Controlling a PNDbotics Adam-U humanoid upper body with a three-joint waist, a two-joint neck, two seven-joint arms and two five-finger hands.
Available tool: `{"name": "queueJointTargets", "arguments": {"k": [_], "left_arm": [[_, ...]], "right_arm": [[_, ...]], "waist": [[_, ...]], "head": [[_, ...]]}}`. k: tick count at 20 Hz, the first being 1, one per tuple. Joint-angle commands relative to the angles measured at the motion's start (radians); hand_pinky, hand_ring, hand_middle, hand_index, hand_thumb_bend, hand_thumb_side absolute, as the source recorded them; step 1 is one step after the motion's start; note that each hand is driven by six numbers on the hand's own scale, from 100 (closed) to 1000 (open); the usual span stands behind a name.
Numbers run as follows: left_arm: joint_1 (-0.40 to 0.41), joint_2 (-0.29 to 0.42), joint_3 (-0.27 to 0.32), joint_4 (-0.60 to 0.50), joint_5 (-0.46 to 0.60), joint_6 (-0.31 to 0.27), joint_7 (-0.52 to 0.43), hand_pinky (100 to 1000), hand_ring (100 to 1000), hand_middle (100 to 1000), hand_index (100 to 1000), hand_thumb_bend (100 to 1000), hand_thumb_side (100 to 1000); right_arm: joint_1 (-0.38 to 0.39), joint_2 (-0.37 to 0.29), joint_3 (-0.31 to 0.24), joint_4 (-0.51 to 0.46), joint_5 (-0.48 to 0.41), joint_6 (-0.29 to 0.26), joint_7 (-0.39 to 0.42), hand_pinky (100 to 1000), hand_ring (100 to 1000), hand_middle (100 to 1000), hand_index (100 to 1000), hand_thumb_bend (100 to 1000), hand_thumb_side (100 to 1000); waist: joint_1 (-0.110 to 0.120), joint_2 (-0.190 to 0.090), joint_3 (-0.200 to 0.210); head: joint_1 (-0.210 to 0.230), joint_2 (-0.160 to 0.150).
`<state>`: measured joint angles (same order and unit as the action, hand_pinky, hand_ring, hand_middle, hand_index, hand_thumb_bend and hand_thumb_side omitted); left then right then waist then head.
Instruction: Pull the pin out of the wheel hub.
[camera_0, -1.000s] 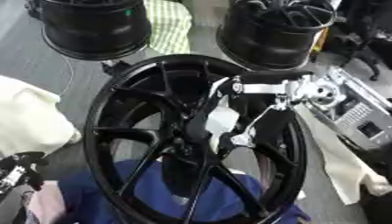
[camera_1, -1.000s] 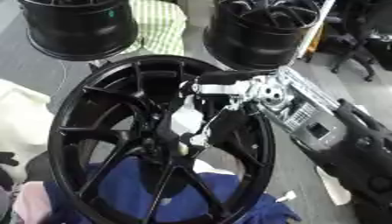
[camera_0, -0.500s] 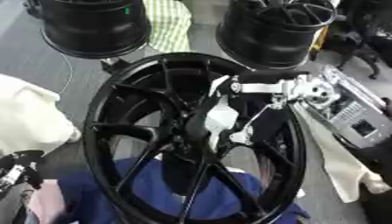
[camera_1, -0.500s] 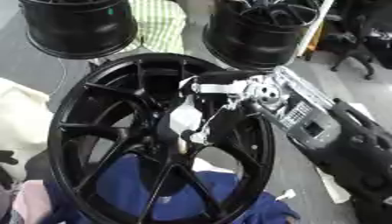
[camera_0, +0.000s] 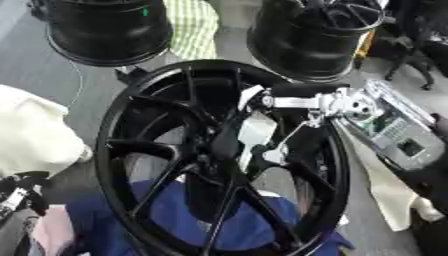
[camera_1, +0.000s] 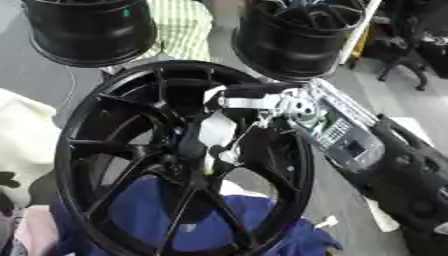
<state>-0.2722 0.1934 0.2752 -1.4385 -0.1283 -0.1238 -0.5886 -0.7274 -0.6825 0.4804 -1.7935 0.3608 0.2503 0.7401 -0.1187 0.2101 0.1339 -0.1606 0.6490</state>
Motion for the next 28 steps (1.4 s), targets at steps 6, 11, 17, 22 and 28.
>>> {"name": "queueJointTargets", "arguments": {"k": [6,11,17,22,28], "left_arm": [[-0.011,0.009,0.0,-0.022,0.001,-0.002,-0.004,466,481,642,787,100,710],[-0.012,0.008,-0.001,-0.023,0.0,-0.001,-0.005,467,481,642,787,100,711],[-0.012,0.007,-0.001,-0.025,0.001,0.001,-0.006,467,481,643,787,100,712],[-0.012,0.007,-0.001,-0.027,0.002,0.002,-0.008,467,481,643,787,100,712],[-0.011,0.007,0.0,-0.027,0.0,0.002,-0.009,467,482,643,788,100,712]], "right_arm": [[-0.003,-0.031,-0.011,-0.02,-0.007,0.005,0.015,472,545,750,811,122,100],[-0.002,-0.031,-0.01,-0.025,-0.007,0.009,0.02,386,487,705,772,100,100],[-0.005,-0.024,-0.01,-0.026,0.0,0.009,-0.008,281,415,583,652,100,100],[-0.008,-0.021,-0.012,-0.024,0.015,0.011,-0.042,182,353,495,536,100,100],[-0.018,-0.031,-0.023,-0.045,-0.004,0.021,-0.083,100,295,454,476,100,100]], "waist": [[0.006,-0.016,0.001],[0.005,-0.017,0.002],[0.004,-0.017,0.003],[0.004,-0.016,0.003],[0.004,-0.018,0.001]], "head": [[-0.004,0.001],[-0.005,0.002],[-0.005,0.001],[-0.005,0.001],[-0.006,0.003]]}}
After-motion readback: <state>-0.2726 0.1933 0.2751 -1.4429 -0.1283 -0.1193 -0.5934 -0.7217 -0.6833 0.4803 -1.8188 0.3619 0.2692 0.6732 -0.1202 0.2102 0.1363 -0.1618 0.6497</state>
